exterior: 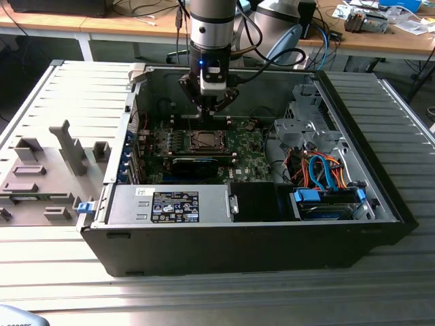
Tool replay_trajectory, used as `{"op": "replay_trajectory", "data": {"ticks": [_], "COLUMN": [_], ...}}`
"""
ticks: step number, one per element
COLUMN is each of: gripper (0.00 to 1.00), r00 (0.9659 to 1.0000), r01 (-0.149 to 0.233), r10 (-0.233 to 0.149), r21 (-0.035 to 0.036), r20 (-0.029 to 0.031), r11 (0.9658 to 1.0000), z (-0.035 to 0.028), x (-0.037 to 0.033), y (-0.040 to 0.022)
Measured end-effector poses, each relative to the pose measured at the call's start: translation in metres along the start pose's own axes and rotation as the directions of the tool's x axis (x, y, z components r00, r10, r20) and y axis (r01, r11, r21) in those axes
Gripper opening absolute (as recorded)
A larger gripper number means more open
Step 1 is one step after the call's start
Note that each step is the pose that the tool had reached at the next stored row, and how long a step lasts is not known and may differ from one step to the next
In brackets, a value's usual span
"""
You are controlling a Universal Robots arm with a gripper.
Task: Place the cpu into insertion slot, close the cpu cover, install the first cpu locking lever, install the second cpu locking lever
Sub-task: 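Install the first cpu locking lever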
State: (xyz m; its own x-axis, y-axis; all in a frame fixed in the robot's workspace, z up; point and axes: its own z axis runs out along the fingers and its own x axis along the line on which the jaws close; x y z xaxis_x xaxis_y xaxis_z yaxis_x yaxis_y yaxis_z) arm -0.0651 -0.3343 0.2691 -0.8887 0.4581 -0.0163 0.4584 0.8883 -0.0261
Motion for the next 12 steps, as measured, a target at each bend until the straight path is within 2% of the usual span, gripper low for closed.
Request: {"op": "replay_trajectory", "data": {"ticks": [12], "gripper": [0.16], "r00": [1.0], "r01": [0.008], "r10": [-0.008], "r21": [-0.0001], "r20": [0.0002], "r11": [1.0], "z": [0.0], "x": [0.0], "y": [0.0]}}
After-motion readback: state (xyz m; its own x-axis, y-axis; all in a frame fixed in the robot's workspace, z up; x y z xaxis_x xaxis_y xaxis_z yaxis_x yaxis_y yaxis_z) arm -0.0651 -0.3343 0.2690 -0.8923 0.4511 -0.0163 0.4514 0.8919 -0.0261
